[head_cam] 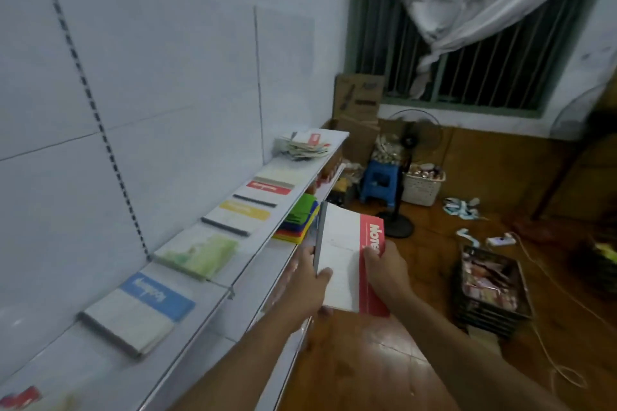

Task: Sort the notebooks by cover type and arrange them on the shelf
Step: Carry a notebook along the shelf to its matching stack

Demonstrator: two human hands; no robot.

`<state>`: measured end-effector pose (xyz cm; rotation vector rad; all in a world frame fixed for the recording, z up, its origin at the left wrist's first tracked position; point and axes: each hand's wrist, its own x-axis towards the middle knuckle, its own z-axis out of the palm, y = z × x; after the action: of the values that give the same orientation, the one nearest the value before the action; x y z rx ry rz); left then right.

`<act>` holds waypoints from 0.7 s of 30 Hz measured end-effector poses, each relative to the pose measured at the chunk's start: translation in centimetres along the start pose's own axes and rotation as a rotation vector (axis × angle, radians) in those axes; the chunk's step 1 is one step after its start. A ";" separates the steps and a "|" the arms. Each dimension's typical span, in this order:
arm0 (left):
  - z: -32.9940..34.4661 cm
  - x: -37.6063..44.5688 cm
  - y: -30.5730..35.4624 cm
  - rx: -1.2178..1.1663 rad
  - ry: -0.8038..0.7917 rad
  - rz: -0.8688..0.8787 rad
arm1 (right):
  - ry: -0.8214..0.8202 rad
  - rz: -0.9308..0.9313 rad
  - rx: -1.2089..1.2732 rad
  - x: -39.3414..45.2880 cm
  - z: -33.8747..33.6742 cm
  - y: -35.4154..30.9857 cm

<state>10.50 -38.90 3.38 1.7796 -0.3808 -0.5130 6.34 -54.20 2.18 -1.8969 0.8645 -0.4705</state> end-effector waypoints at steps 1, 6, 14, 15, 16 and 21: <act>1.5 1.2 0.7 0.016 -0.017 0.017 | 0.020 0.001 0.016 1.2 -1.5 0.4; 8.8 7.6 3.5 0.046 -0.067 0.051 | 0.051 0.007 0.078 7.7 -8.0 2.2; 17.0 15.4 6.5 0.072 -0.067 0.055 | 0.066 0.012 0.089 17.6 -13.1 4.8; 17.6 16.4 6.7 0.075 -0.073 0.046 | 0.062 0.020 0.090 18.7 -13.3 4.9; 18.0 17.5 7.0 0.081 -0.075 0.040 | 0.062 0.027 0.088 19.8 -13.5 5.0; 19.2 24.2 8.0 0.123 -0.057 0.031 | 0.073 0.061 0.060 26.2 -12.8 4.9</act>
<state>20.95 -69.04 3.43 1.8769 -0.4883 -0.5288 14.03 -82.75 2.65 -1.8027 0.9440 -0.5256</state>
